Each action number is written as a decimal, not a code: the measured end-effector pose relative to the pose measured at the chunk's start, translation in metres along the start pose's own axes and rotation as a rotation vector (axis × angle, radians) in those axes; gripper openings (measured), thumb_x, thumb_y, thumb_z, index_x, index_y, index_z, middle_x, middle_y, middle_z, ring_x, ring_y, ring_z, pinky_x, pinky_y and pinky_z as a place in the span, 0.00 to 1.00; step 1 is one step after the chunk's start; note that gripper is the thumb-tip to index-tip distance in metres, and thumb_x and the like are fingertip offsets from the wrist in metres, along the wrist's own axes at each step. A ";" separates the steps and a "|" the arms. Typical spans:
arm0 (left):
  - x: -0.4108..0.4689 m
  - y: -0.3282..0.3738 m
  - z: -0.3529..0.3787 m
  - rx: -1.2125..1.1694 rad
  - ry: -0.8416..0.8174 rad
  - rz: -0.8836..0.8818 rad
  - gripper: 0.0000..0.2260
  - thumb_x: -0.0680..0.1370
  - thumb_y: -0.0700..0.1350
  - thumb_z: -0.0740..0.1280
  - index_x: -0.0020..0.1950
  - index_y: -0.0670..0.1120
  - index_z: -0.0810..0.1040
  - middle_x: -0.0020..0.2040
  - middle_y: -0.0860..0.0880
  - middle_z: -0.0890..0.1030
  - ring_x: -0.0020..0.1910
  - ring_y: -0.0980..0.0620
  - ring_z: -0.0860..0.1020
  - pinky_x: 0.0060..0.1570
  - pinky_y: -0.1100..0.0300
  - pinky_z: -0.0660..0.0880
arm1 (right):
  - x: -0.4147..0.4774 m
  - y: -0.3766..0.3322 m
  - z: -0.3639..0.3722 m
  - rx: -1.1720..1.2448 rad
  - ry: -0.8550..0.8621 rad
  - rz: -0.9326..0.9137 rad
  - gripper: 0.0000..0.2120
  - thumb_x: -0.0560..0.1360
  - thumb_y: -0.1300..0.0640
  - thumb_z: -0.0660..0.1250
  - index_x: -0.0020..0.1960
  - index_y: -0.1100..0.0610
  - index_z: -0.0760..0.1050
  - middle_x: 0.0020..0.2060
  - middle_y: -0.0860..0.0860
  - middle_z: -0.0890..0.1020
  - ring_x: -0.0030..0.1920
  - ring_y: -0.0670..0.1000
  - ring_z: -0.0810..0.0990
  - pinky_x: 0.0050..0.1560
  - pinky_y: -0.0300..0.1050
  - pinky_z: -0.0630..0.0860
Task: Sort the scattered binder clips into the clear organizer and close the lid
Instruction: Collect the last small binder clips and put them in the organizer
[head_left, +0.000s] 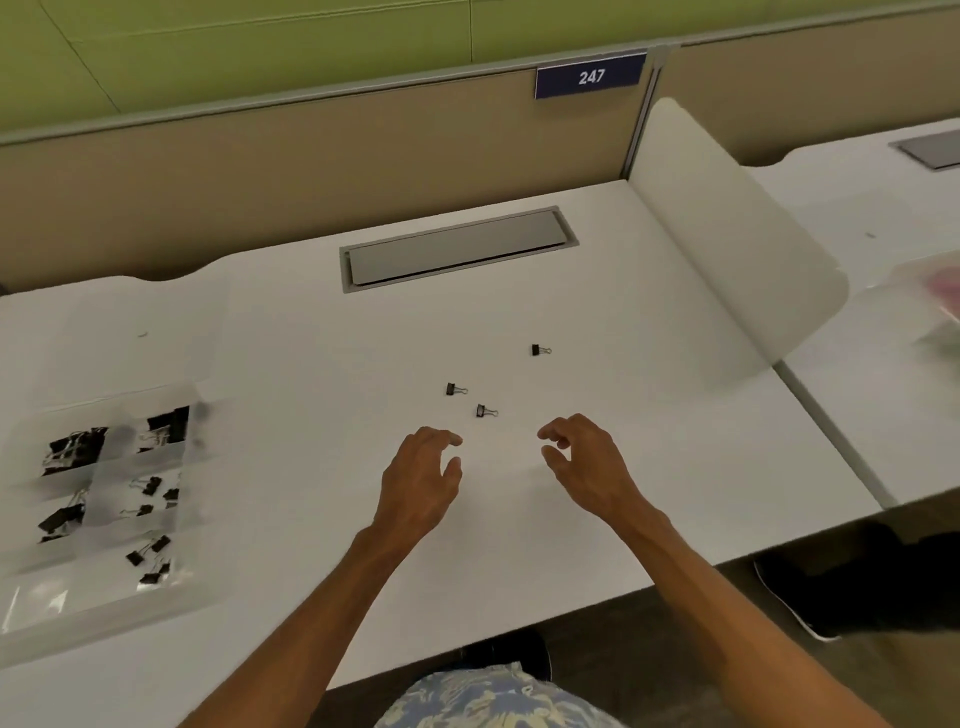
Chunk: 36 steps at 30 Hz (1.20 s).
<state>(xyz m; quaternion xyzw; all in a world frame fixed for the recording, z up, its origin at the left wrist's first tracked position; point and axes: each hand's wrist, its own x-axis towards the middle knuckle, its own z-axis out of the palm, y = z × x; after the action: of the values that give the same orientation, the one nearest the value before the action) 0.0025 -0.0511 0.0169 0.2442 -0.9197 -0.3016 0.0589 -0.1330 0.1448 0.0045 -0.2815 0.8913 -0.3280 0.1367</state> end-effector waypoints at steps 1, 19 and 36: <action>0.007 -0.001 0.001 0.004 -0.014 0.010 0.12 0.79 0.45 0.65 0.62 0.51 0.77 0.59 0.55 0.77 0.59 0.54 0.74 0.52 0.61 0.70 | 0.004 0.001 -0.001 0.000 0.009 0.006 0.10 0.78 0.58 0.67 0.58 0.54 0.79 0.51 0.50 0.79 0.50 0.48 0.78 0.52 0.43 0.75; 0.098 0.006 0.048 0.170 -0.219 -0.022 0.22 0.78 0.43 0.66 0.73 0.47 0.69 0.69 0.44 0.71 0.66 0.43 0.70 0.66 0.52 0.65 | 0.081 0.034 -0.015 0.025 -0.080 -0.039 0.09 0.78 0.59 0.66 0.57 0.56 0.79 0.49 0.52 0.80 0.50 0.50 0.79 0.51 0.45 0.76; 0.091 0.054 0.077 -0.633 0.111 -0.558 0.08 0.71 0.40 0.75 0.49 0.46 0.82 0.44 0.49 0.85 0.43 0.52 0.84 0.47 0.60 0.79 | 0.159 0.081 -0.035 0.094 -0.171 -0.129 0.08 0.76 0.57 0.69 0.54 0.55 0.80 0.48 0.50 0.82 0.47 0.49 0.80 0.52 0.49 0.78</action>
<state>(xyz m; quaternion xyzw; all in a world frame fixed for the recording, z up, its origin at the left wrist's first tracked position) -0.1188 -0.0168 -0.0180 0.4696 -0.6759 -0.5598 0.0966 -0.3095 0.1192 -0.0324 -0.3585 0.8400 -0.3527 0.2037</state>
